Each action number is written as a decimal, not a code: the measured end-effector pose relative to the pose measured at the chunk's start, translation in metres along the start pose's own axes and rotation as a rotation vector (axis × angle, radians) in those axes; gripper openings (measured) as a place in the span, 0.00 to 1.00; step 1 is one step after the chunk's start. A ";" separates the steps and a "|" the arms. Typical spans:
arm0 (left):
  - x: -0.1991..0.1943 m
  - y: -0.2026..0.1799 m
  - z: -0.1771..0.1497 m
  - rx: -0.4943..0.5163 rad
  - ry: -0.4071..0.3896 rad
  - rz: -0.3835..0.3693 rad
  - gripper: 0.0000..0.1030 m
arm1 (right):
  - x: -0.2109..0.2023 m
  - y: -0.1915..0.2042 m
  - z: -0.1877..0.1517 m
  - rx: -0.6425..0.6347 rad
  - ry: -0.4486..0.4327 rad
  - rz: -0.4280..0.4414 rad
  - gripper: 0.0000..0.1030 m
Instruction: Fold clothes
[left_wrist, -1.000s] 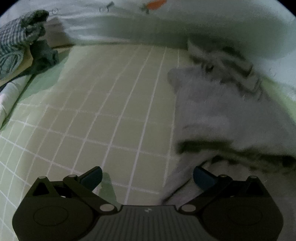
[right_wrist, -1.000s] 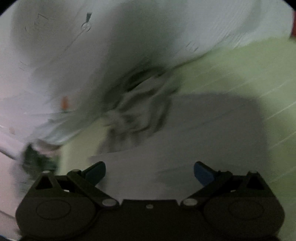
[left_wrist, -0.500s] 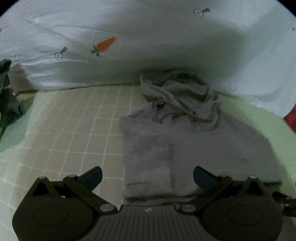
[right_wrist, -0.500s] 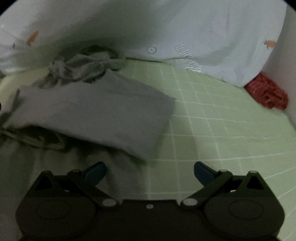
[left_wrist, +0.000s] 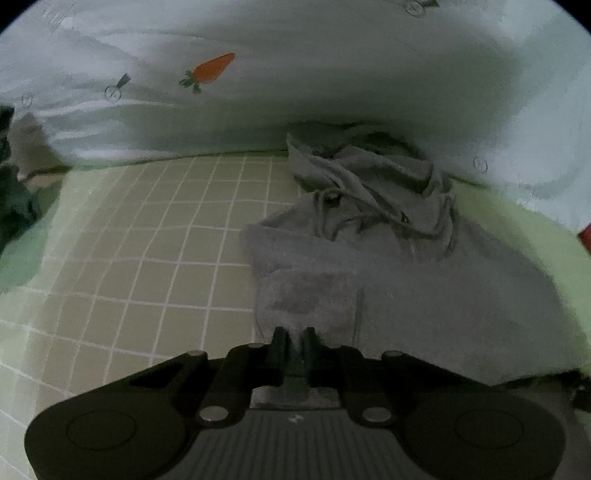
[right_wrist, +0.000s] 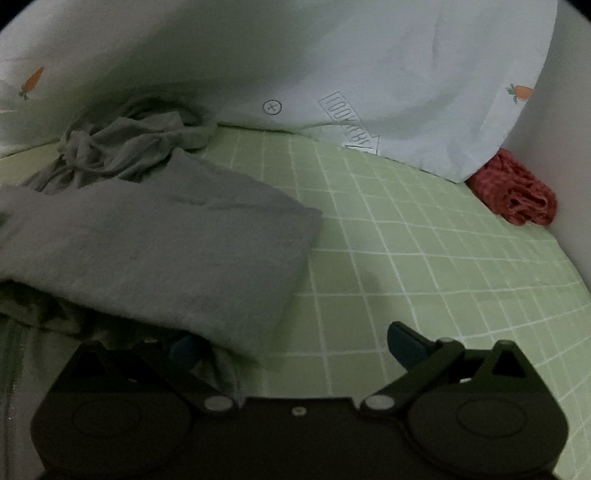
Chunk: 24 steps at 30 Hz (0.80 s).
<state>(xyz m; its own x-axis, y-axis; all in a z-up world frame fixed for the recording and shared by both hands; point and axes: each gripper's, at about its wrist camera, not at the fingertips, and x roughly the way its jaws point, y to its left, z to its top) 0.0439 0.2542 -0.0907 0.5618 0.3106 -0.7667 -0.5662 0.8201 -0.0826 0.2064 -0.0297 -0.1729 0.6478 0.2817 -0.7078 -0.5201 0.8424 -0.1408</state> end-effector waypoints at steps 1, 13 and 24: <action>-0.004 0.000 0.003 0.003 -0.013 0.005 0.07 | 0.000 -0.002 -0.001 0.011 -0.001 0.002 1.00; -0.101 -0.008 0.079 0.011 -0.382 0.018 0.00 | -0.003 -0.004 -0.001 -0.024 -0.017 -0.059 1.00; -0.136 0.009 0.100 0.001 -0.467 0.044 0.01 | -0.009 -0.002 -0.001 -0.051 -0.025 -0.099 1.00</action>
<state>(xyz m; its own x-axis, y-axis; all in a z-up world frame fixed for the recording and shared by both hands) 0.0230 0.2676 0.0763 0.7484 0.5282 -0.4012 -0.5955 0.8014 -0.0556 0.2009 -0.0346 -0.1666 0.7106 0.2100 -0.6715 -0.4800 0.8426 -0.2444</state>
